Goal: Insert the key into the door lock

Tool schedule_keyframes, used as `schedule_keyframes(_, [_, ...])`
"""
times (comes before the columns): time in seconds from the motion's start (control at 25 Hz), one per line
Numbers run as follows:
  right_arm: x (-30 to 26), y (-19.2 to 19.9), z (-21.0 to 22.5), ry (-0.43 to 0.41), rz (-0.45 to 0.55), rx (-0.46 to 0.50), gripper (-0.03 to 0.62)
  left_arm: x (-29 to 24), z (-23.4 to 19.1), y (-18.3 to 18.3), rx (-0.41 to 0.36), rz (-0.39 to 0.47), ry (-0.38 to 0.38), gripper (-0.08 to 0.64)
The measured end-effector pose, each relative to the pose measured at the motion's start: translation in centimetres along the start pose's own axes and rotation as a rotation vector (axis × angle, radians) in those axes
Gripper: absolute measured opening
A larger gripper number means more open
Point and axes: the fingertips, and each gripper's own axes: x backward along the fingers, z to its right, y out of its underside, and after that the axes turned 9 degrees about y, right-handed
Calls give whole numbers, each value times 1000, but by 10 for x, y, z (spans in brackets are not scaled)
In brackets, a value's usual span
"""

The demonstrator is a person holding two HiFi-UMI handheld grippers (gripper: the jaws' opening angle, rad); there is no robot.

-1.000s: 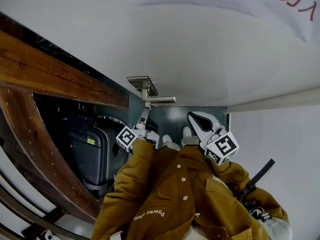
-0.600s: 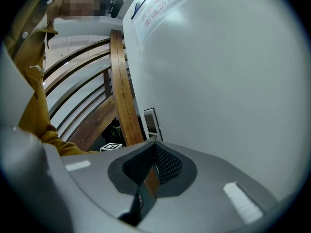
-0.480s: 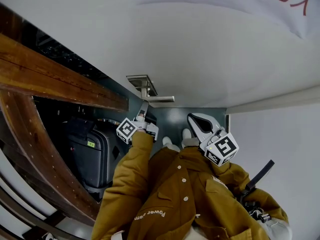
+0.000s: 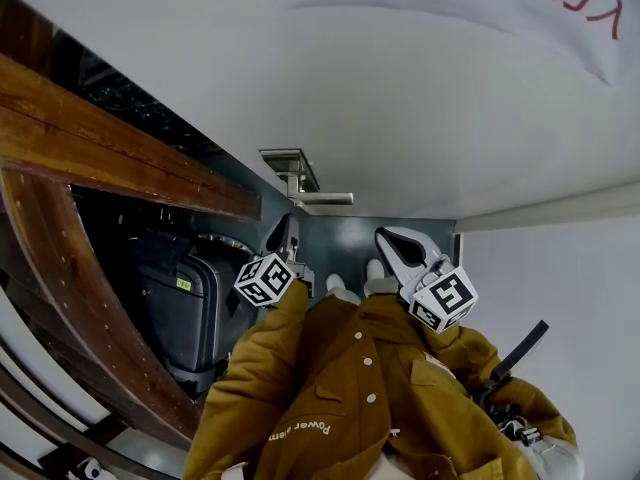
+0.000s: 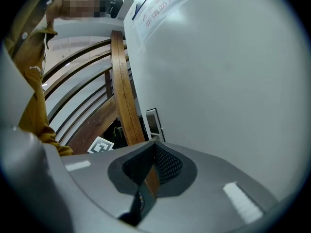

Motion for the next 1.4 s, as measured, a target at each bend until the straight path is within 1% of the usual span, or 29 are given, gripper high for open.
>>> schedule_keyframes(0.08, [-1, 1, -5, -13, -2, 4, 6, 17, 15, -8, -165, -14, -28, 21])
schedule_keyframes(0.12, [-1, 1, -8, -19, -2, 6, 6, 25, 25, -12, -233, -15, -31, 9])
schedule_keyframes(0.2, [-3, 1, -11, -30, 0, 8, 6, 36, 50, -22, -333, -8, -20, 0])
schedule_keyframes(0.28, [-7, -1, -12, -46, -1, 22, 6, 42, 74, -28, -391, 6, 9, 0])
schedule_keyframes(0.36, [-11, -3, -13, -64, -4, 50, 6, 45, 98, -32, -427, 21, 39, 0])
schedule_keyframes(0.44, [-14, -3, -16, -79, -6, 75, 6, 48, 117, -36, -455, 27, 48, 0])
schedule_keyframes(0.64, [-27, 4, -17, -91, -50, 129, 5, 53, 146, -38, -455, 35, 44, 0])
schedule_keyframes(0.88, [-34, 7, -31, -123, -65, 155, 5, 59, 152, -39, -438, 49, 38, 2])
schedule_keyframes(0.96, [-32, 8, -30, -119, -65, 152, 5, 61, 151, -40, -416, 63, 44, 2])
schedule_keyframes(1.08, [-29, 9, -25, -104, -59, 141, 5, 64, 151, -43, -407, 80, 45, 2])
schedule_keyframes(1.4, [-25, 10, -20, -84, -56, 133, 5, 61, 154, -38, -397, 65, 67, 1])
